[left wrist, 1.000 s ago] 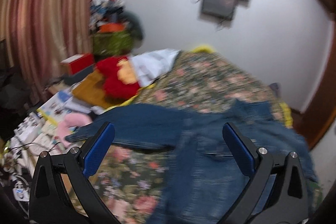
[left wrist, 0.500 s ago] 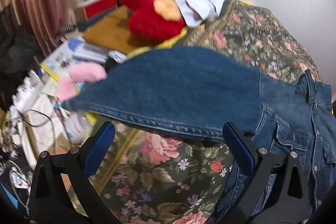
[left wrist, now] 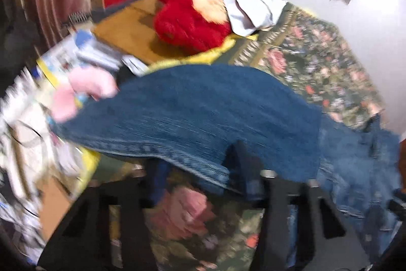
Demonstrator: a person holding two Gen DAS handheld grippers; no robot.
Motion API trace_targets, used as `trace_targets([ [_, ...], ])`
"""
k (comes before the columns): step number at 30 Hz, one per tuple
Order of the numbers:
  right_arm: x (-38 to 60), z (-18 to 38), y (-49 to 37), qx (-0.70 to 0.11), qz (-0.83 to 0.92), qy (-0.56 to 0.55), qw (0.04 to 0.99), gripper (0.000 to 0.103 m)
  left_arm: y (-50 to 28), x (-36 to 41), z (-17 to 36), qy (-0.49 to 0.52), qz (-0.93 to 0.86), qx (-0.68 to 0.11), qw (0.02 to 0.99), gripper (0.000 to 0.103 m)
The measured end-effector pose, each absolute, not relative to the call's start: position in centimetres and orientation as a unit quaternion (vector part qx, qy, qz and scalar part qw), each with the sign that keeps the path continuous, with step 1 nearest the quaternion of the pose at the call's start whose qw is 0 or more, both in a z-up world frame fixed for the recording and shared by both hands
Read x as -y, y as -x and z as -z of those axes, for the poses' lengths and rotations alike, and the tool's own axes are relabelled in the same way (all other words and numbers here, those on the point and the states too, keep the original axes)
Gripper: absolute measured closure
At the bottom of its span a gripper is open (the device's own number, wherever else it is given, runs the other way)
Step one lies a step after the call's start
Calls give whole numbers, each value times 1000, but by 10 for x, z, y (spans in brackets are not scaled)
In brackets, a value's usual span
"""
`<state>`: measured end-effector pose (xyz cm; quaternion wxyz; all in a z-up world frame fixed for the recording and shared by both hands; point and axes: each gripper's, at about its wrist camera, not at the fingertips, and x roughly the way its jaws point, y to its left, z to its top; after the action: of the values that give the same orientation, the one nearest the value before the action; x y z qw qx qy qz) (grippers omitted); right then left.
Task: Fold large clothes
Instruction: 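Grasp the jacket sleeve cuff with the left gripper and lift it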
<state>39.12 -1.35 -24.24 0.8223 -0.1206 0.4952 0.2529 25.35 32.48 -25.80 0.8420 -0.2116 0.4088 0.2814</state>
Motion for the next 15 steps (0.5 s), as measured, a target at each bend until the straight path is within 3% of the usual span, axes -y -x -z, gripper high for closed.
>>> trace_targets([
  [3,16,238,-387,-497,-260,113,820,0,-262,-315,239,143,-298,-403,853,87],
  [9,39,210,-381,-481,-263,77,833,0,-281,-264,178,82,-238,-340,906,90],
  [15,79,179,-371,-466,-259,26,846,0,-310,-191,180,33,-170,-360,917,90],
])
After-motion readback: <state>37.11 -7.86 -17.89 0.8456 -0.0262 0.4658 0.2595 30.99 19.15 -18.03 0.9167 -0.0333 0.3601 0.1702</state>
